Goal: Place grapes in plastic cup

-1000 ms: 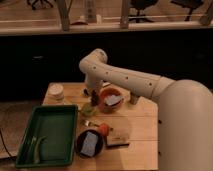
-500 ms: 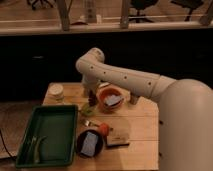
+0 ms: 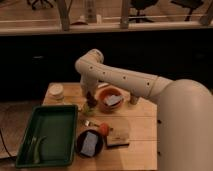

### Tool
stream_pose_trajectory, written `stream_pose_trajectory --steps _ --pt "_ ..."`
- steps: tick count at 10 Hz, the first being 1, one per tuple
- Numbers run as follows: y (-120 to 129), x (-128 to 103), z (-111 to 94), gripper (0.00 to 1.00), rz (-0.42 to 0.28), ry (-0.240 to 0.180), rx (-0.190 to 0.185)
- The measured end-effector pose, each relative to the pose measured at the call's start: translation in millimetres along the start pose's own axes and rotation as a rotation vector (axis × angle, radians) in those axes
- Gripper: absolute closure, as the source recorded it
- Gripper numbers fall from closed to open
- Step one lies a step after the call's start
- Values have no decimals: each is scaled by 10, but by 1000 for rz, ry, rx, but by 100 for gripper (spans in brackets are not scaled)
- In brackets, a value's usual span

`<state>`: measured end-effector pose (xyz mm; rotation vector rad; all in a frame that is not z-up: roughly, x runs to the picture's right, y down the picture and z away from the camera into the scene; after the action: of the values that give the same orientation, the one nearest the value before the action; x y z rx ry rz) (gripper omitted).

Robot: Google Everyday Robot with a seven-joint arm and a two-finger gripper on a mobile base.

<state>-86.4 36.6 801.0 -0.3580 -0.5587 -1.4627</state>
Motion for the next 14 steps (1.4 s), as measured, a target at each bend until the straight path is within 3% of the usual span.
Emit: stream_pose_trajectory --steps 7,10,14 --pt "-114 -65 105 98 -38 -42 9" --pt "-152 -58 121 73 -43 -50 8" --pt "-147 -34 120 32 -43 -51 4"
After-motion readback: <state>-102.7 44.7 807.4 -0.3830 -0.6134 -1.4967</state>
